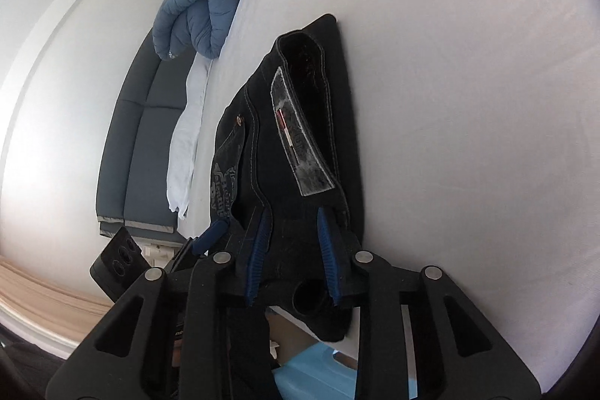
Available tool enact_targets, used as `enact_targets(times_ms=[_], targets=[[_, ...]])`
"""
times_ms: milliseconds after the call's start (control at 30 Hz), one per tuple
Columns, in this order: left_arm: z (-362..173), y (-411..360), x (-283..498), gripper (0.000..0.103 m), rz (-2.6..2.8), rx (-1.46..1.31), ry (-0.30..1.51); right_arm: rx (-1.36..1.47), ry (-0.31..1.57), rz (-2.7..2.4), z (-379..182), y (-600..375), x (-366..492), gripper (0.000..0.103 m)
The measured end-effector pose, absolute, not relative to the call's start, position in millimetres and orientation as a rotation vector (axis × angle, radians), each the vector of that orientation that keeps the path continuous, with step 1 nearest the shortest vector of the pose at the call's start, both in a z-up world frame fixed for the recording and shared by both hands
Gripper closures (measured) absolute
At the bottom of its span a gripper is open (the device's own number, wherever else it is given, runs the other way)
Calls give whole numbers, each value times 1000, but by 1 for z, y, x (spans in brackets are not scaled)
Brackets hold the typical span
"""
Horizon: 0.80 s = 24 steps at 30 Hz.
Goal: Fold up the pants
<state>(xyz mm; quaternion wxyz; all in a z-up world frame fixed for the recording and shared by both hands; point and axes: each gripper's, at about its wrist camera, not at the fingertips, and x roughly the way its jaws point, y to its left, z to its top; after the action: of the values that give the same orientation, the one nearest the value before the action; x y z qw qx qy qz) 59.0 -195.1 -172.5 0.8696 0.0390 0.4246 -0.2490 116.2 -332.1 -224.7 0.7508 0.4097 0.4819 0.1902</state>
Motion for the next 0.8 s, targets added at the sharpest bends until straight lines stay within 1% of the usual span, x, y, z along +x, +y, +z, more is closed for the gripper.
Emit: enact_targets(times_ms=[33, 133, 200, 233, 267, 300, 333, 433, 533, 667, 767, 800], targets=[[-166, -188, 58, 18, -517, 52, 883, 873, 1066, 381, -223, -339, 110, 74], [-145, -153, 64, 17, -468, -43, 838, 892, 1074, 316, -215, -358, 104, 74], [-136, -121, 77, 10, -416, -106, 834, 933, 1025, 315, -208, -366, 105, 74], [-136, -104, 89, 10, -396, -141, 844, 944, 1007, 317, -206, -369, 105, 67], [-137, -91, 99, 10, -384, -164, 859, 950, 998, 309, -204, -371, 109, 57], [-139, -81, 108, 10, -380, -182, 887, 951, 997, 292, -204, -371, 115, 34], [-144, -73, 122, 10, -389, -200, 926, 945, 1000, 281, -203, -371, 121, 28], [-169, -62, 152, 10, -443, -248, 1048, 918, 1043, 306, -210, -362, 143, 28], [-192, -72, 170, 10, -465, -231, 1163, 877, 1121, 307, -214, -362, 164, 28], [-199, -82, 173, 10, -491, -227, 1187, 905, 1136, 319, -218, -365, 180, 29], [-201, -92, 174, 10, -505, -209, 1198, 888, 1152, 328, -221, -360, 192, 35], [-201, -95, 173, 10, -507, -196, 1201, 870, 1166, 333, -222, -356, 195, 41]])
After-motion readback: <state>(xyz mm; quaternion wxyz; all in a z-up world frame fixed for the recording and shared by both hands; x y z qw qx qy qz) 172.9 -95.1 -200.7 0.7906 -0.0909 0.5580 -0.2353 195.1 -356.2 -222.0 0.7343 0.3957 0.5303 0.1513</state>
